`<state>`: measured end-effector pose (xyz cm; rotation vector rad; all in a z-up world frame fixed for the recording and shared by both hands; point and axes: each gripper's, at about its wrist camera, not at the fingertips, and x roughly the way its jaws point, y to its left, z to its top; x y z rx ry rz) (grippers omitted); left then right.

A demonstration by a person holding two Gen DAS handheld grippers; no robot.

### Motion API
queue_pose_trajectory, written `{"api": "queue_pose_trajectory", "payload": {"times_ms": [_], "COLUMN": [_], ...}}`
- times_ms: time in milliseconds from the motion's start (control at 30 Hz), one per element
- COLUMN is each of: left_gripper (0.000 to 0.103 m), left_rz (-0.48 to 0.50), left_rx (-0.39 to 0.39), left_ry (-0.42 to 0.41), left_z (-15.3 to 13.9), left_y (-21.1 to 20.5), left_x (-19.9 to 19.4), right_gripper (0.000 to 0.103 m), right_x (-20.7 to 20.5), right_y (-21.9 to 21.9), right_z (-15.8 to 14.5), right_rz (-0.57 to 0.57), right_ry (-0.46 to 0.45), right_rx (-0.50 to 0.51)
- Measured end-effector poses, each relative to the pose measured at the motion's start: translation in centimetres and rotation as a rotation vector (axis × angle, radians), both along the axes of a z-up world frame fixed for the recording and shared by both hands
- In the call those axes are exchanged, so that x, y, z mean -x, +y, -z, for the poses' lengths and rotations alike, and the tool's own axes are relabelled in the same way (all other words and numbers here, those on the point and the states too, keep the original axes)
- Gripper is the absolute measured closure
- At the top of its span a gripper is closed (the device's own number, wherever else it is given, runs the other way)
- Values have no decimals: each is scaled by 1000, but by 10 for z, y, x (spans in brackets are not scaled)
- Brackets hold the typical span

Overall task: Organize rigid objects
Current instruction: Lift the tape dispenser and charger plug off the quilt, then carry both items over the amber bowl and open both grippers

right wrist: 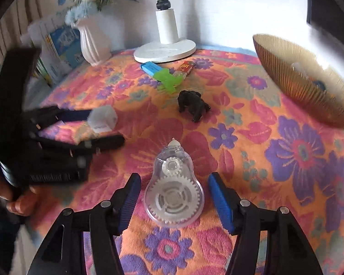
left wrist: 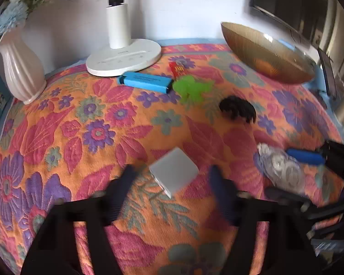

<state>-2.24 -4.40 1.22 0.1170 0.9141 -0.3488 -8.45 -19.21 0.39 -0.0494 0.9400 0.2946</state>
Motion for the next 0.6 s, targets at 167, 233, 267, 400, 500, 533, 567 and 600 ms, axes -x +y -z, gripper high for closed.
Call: {"api": "queue_pose_trajectory", "payload": {"times_ms": [167,233,267,400,500,533,567,600], "left_gripper": [61,61,61,61,61,61,61,61], "left_rz": [49,67,78,136,199,226,242,255], "left_rx": [-10,-6,-4,15,23,26,30,36], "left_ry": [-16,-23,-34,-108,-180,-205,-222,-238], "left_z": [-3,-7,-12,-41,-68,-81,-90,-98], "left_y": [-4,-9,-13,-39,-69,-83,-94,-104], "left_x": [4,6,6,4,3,0,-4,-7], "right_gripper": [55,55,55,55,55,55,55,55], "right_x": [9,12,12,15,15,14,14,12], "right_y": [14,8,2,-39,-77,-91,-101,-113], "right_z": [-4,-8,-12,-40,-68,-79,-88,-98], "right_rz": [-22,-22,-17,46,110,135,155,181], "right_ry": [-50,-55,-57,-93,-141,-165,-183,-206], "right_rx": [84,59,27,-84,-132,-129,-121,-111]}}
